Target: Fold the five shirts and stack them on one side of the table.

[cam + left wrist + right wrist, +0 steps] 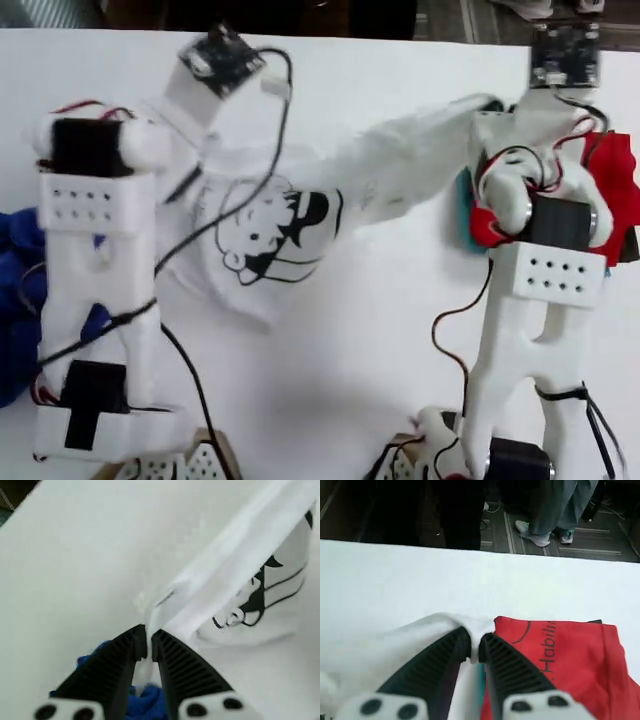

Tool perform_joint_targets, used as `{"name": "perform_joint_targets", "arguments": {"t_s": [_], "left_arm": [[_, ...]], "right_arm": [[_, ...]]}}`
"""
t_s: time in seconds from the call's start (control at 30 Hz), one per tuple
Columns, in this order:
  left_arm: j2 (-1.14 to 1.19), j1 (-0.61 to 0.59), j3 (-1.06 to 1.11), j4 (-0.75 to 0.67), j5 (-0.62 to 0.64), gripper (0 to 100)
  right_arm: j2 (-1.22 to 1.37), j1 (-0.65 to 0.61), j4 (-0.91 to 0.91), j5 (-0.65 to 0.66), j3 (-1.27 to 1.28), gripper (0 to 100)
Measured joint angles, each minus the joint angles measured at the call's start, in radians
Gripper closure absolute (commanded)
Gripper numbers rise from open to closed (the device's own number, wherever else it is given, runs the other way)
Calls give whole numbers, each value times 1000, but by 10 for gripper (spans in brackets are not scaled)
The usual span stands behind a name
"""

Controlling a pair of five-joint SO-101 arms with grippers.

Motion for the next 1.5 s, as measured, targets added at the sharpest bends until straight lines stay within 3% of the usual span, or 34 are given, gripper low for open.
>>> {"name": "perform_joint_targets", "arguments": {"t_s": [0.1, 0.3, 0.37, 0.67, 0.97, 1.5], "left_arm": [[18, 34, 186, -2, 0, 952], [80, 103, 548, -84, 0, 769], [80, 98, 606, -110, 0, 767], [80, 101, 756, -160, 0, 785], [86, 106, 924, -425, -3, 812], [87, 71, 885, -537, -3, 811]], "right_arm": [[0, -29, 11, 9, 57, 978], [0, -31, 11, 21, 219, 978], [0, -31, 11, 21, 255, 978], [0, -14, 11, 21, 285, 978], [0, 26, 11, 23, 285, 978], [0, 26, 11, 23, 285, 978]]}}
